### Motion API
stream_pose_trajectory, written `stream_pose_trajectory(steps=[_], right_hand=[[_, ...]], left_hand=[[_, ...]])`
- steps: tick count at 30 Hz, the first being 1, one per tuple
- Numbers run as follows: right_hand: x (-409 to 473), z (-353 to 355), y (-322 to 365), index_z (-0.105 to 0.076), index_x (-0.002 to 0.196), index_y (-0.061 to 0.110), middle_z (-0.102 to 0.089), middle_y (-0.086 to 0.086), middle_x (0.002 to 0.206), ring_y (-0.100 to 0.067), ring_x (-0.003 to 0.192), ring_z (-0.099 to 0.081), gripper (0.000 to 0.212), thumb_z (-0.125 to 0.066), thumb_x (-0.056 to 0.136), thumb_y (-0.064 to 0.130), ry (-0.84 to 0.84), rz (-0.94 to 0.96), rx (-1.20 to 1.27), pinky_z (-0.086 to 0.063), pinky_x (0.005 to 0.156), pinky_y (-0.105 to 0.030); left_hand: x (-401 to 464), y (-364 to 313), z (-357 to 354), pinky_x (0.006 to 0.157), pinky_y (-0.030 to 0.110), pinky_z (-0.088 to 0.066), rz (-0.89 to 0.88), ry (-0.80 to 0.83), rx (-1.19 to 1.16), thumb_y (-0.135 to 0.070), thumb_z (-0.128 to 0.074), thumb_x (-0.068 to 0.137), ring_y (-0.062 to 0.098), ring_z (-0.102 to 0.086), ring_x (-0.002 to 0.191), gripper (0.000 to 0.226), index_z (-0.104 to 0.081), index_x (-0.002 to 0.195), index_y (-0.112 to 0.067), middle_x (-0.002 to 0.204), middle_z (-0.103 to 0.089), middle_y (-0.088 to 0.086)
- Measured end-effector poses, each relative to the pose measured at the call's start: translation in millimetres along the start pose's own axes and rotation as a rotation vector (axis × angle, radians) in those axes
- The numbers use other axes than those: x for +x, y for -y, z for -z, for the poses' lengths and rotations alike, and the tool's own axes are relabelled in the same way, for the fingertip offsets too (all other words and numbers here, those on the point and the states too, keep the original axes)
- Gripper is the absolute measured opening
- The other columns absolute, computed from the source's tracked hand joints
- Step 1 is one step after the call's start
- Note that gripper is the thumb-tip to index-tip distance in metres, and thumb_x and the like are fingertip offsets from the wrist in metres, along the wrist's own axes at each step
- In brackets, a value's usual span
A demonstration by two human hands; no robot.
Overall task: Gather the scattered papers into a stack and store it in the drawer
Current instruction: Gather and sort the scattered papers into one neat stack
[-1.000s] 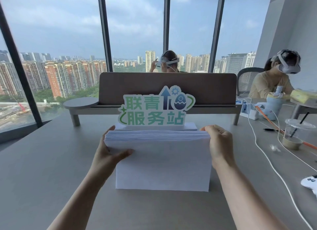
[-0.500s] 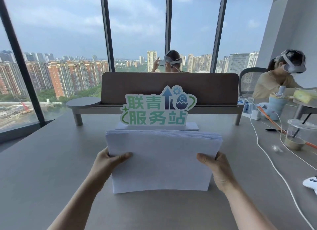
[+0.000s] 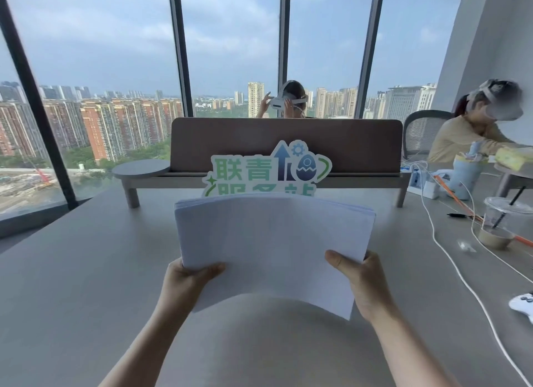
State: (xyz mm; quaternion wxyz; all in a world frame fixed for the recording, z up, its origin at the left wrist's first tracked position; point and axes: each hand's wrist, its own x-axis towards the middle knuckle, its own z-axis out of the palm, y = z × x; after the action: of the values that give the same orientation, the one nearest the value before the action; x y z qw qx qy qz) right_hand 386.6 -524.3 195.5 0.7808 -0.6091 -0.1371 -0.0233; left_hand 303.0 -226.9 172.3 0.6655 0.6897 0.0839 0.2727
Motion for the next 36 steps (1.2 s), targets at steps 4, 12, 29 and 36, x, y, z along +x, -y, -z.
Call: stream_pose_trajectory(steps=[4,12,29,36], right_hand=[[-16.1,2.6,-32.3,-0.078,0.088,0.010,-0.077,-0.014,0.094,-0.030,0.086,-0.073,0.025,-0.083,0.063,0.008,0.033,-0.091,0.020,-0.059,0.072,-0.039],[-10.2,-5.7,-24.0,-0.076,0.089,0.007,-0.078,-0.004,0.085,-0.016,0.077,-0.075,0.015,-0.073,0.080,-0.005,0.010,-0.025,-0.067,-0.057,0.064,-0.022],[-4.9,-6.0,-41.9,-0.081,0.079,0.013,-0.078,-0.012,0.092,-0.027,0.087,-0.075,0.022,-0.080,0.057,0.013,0.039,-0.136,0.008,-0.058,0.073,-0.033],[-4.2,-3.2,-43.5,-0.078,0.095,0.012,-0.076,-0.013,0.103,-0.028,0.096,-0.073,0.046,-0.085,0.052,0.026,0.104,-0.146,0.042,-0.056,0.082,-0.039]], left_hand=[[-15.9,25.5,1.1,0.060,0.020,-0.055,0.123,0.042,-0.030,-0.025,-0.089,0.046,0.017,-0.071,0.074,0.051,-0.073,0.090,-0.004,0.081,-0.077,0.007],[-8.9,18.8,-3.6,0.055,0.020,-0.053,0.082,-0.006,-0.053,0.001,-0.085,0.059,0.010,-0.066,0.061,0.028,-0.071,0.082,0.003,0.067,-0.073,-0.001],[-0.4,15.0,-2.4,0.080,0.038,-0.055,0.131,0.022,-0.145,-0.045,-0.090,0.034,0.022,-0.070,0.093,0.085,-0.067,0.110,-0.015,0.101,-0.075,0.005],[0.8,19.6,-5.7,0.064,0.019,-0.055,0.111,0.055,-0.161,-0.039,-0.091,0.032,0.011,-0.072,0.083,0.080,-0.067,0.106,-0.017,0.092,-0.077,-0.002]])
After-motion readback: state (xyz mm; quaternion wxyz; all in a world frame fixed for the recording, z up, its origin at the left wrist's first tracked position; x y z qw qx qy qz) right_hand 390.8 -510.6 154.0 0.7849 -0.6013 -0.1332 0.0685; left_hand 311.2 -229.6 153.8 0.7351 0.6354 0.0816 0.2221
